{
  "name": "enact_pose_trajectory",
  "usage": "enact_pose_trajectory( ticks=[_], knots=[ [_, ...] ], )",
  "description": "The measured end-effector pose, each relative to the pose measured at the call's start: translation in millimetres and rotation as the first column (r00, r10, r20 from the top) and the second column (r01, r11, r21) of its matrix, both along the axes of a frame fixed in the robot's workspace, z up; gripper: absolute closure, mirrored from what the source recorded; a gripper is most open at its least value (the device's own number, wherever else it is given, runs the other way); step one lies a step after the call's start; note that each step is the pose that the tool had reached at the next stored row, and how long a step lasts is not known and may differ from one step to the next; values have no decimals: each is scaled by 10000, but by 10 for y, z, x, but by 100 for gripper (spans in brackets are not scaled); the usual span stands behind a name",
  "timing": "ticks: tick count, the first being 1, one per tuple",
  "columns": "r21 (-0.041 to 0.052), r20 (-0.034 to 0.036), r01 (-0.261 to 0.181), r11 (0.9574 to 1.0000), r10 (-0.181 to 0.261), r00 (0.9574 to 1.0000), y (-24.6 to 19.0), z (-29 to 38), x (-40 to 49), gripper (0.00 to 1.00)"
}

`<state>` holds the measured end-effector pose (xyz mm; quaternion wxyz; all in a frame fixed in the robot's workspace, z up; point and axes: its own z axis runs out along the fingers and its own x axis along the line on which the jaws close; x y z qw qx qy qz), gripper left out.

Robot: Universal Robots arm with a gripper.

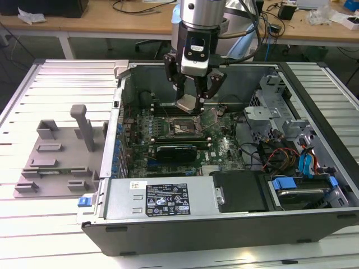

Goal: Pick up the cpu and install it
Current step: 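Place the cpu into insertion slot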

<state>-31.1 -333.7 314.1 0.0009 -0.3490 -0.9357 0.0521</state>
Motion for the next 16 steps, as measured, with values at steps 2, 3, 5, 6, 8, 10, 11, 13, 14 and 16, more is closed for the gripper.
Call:
enact_pose_trajectory(
  ticks=[2, 3, 5, 6, 8, 10, 11, 13, 14, 16],
  knots=[
    [-9, 0, 114, 9999, -114, 9999, 0, 0, 0, 45],
    [-14, 0, 213, 9998, -213, 9998, 0, 0, 0, 45],
    [-19, -1, 325, 9995, -325, 9995, 0, 0, 0, 45],
    [-24, 1, 427, 9991, -427, 9991, 0, -1, 0, 45],
    [-35, 1, 558, 9984, -558, 9984, 0, -2, 0, 45],
    [-63, 3, 820, 9966, -820, 9966, 0, -2, 0, 45],
    [-71, 3, 927, 9957, -927, 9957, 0, -2, 0, 45],
    [-79, 4, 1091, 9940, -1091, 9940, 0, -2, 0, 45],
    [-81, 4, 1159, 9932, -1159, 9933, 0, -2, 0, 45],
    [-85, 5, 1318, 9912, -1318, 9913, 0, -3, 0, 45]
  ],
)
